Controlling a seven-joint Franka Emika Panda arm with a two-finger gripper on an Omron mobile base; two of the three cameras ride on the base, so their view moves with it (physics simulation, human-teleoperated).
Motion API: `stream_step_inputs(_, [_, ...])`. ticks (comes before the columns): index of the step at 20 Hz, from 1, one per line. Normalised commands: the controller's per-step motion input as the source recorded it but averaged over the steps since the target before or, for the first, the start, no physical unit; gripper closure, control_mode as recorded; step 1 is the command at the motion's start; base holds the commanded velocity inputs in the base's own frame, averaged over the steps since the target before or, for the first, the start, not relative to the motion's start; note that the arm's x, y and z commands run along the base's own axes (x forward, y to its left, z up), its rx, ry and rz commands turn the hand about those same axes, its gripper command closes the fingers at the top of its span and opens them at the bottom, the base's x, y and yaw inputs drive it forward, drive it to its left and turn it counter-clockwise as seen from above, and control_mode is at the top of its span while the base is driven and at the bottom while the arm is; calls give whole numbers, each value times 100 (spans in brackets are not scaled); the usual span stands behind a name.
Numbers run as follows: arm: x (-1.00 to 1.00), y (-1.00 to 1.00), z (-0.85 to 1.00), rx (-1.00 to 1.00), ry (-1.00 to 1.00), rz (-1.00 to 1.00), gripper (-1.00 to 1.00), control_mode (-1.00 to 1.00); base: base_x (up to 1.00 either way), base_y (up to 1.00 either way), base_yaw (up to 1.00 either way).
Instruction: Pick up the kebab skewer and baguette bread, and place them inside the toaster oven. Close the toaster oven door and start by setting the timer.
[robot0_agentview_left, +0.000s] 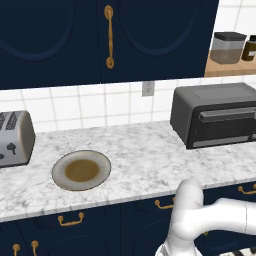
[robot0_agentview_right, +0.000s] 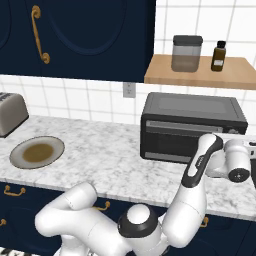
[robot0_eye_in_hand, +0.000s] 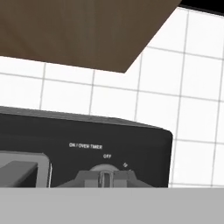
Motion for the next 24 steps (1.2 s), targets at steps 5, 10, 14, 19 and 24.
stream_step_inputs(5, [45,31,-36,10,0,0,100,-100,0,0,0])
stream_step_inputs(10, [36,25,-37,19,0,0,100,-100,0,0,0])
stream_step_inputs(14, [25,31,-41,23,-1,0,100,-100,0,0,0])
stream_step_inputs(19, [27,35,-36,25,-4,0,100,-100,0,0,0])
stream_step_inputs(24, [27,32,-22,29,-5,0,100,-100,0,0,0])
